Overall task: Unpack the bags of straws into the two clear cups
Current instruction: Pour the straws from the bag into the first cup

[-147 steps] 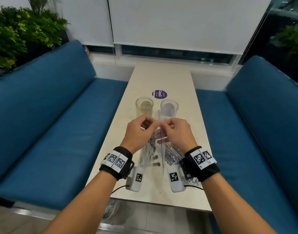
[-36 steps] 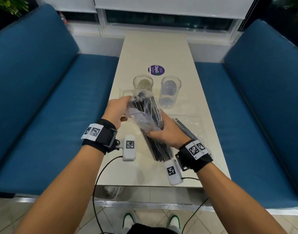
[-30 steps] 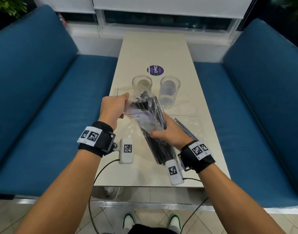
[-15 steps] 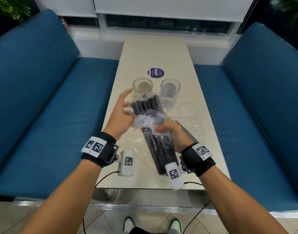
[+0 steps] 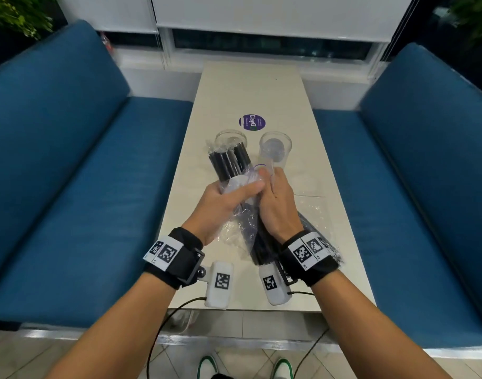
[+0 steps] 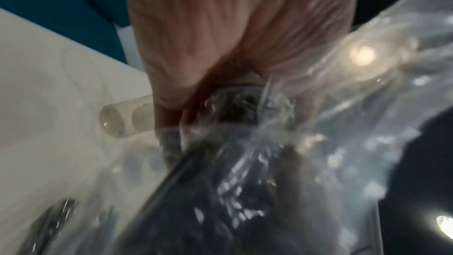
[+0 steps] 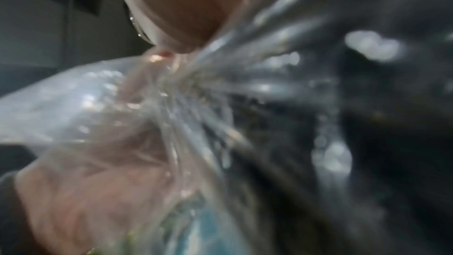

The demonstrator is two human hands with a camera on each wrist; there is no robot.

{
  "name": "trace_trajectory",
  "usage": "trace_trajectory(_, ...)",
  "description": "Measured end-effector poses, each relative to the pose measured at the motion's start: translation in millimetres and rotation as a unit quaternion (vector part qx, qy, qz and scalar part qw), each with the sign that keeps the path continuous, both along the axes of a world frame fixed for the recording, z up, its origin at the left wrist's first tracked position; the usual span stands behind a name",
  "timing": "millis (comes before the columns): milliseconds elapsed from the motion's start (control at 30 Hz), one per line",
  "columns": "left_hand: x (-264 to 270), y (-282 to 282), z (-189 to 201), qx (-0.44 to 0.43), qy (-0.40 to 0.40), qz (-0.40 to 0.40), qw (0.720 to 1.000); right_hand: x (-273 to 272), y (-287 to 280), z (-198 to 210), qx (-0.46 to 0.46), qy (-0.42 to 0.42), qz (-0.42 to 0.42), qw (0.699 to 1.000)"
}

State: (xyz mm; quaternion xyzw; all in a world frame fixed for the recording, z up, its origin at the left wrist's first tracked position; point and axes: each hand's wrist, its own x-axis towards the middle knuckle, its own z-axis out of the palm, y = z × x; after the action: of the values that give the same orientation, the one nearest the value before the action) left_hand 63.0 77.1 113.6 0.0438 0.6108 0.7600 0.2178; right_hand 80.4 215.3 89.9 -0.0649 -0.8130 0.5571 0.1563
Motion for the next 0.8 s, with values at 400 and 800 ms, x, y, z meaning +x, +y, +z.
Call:
trace_trajectory(400,-34,-8,-14,0.188,-0.195,0.145,0.952,15,16,-9,0.118,-0.071,0.154,0.978)
trace_trajectory(800,-33,35,-19,0.194,-0.115,0.161,0.961,5,31,7,-0.182,0.159,0.076,0.967)
